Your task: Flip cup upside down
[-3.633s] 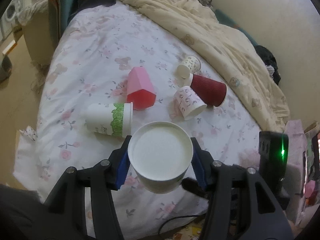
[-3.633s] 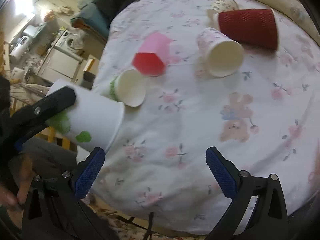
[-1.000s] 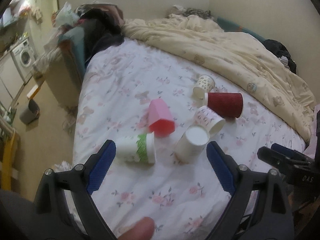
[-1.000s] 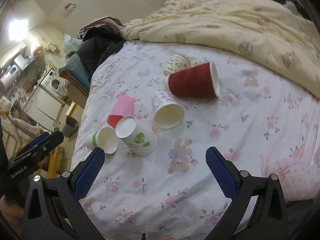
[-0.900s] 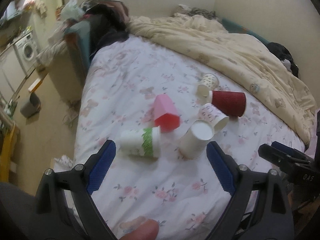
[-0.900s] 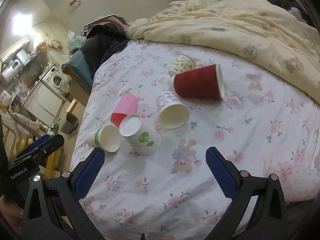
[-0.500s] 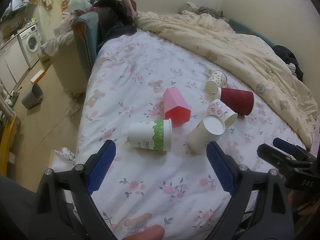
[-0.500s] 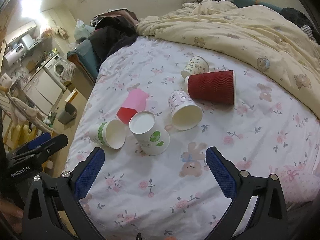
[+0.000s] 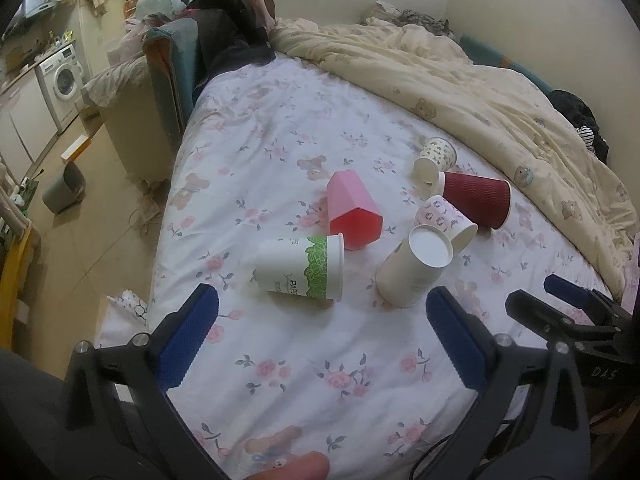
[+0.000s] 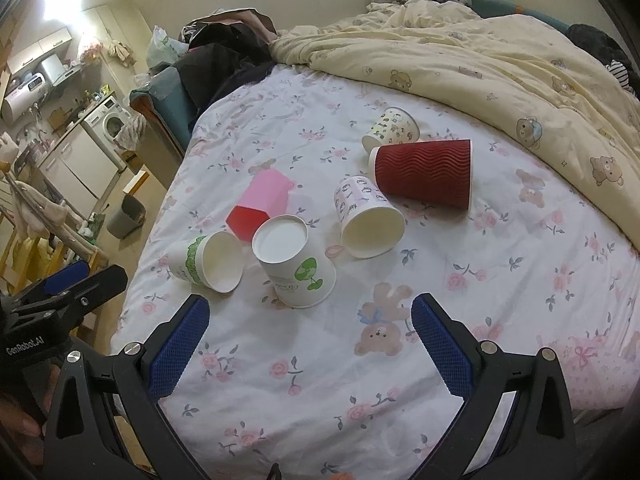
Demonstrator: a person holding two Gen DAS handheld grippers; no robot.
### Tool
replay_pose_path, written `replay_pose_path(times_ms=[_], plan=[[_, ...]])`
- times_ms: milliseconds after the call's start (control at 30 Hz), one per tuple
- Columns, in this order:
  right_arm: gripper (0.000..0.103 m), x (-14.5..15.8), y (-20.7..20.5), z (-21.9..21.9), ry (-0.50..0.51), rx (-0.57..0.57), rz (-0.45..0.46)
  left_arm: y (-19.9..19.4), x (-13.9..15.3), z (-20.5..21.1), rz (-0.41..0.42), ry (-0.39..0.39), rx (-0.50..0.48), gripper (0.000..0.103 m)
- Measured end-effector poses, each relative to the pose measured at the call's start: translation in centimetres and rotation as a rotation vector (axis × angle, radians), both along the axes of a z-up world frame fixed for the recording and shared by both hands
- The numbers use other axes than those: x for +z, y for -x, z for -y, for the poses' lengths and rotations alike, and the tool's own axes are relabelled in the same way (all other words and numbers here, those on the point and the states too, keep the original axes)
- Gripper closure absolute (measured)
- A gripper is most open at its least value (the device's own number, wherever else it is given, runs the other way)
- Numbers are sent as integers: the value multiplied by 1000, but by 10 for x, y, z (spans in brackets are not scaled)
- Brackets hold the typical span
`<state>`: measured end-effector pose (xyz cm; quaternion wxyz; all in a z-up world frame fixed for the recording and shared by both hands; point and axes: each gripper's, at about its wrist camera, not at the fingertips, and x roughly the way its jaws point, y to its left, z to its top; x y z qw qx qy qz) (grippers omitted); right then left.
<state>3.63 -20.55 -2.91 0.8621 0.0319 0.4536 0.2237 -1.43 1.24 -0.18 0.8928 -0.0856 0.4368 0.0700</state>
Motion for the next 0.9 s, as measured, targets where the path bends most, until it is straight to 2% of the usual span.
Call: replay_pose_path(times_ms=[900], plan=[[0, 4, -1, 6, -9, -26, 4, 0, -2, 4, -2, 4, -8, 0]])
